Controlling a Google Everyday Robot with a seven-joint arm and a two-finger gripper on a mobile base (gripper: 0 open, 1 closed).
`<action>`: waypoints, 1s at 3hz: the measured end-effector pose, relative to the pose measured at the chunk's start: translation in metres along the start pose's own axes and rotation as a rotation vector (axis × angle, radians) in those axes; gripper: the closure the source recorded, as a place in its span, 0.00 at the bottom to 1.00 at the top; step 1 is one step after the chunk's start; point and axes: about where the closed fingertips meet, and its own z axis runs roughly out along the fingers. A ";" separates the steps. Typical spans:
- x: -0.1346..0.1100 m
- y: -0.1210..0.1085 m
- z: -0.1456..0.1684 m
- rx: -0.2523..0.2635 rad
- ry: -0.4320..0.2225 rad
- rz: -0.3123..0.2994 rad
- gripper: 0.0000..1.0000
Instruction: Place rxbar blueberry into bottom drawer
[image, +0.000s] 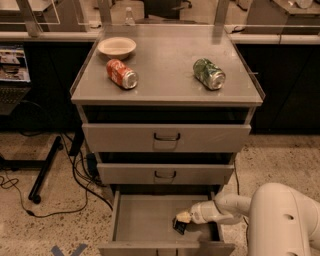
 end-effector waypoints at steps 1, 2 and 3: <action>0.001 -0.010 0.006 0.007 -0.011 0.008 0.81; 0.001 -0.010 0.006 0.007 -0.011 0.008 0.58; 0.001 -0.010 0.007 0.007 -0.011 0.008 0.35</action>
Offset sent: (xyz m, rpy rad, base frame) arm 0.0062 -0.0025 -0.0102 0.0020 -0.0041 -0.0150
